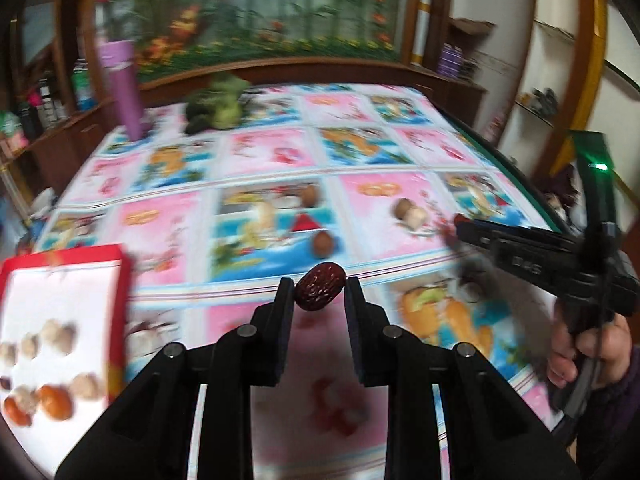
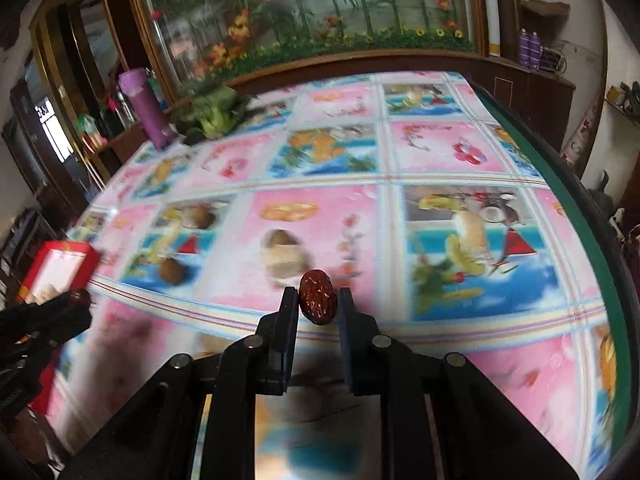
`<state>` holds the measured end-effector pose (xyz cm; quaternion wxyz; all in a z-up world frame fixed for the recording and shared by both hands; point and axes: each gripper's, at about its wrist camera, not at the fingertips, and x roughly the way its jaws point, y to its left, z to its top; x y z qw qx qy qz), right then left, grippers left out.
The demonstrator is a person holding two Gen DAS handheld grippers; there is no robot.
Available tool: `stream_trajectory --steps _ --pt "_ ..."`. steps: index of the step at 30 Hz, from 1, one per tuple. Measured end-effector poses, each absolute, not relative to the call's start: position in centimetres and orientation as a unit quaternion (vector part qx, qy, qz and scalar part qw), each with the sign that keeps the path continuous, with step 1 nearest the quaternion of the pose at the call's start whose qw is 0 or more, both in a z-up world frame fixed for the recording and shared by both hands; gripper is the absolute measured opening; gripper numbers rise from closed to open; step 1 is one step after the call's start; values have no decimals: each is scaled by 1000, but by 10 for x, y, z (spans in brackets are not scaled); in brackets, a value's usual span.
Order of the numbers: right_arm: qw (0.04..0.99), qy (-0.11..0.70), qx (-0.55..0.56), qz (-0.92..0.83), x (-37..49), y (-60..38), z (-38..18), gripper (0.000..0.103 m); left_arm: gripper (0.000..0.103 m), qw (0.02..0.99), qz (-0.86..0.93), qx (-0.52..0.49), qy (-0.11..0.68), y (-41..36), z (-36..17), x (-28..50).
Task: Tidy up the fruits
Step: 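Carry both dates over the tray and open both grippers to drop them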
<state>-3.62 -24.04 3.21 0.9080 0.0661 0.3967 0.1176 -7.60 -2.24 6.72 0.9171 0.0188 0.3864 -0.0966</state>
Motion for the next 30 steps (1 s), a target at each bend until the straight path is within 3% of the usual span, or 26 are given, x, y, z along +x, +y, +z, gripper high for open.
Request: stream_trajectory --steps 11,30 --pt "900 368 -3 233 -74 -102 71 18 27 940 -17 -18 340 64 89 -112" --pt "859 387 -46 333 -85 58 65 18 28 937 130 -56 320 195 76 -133"
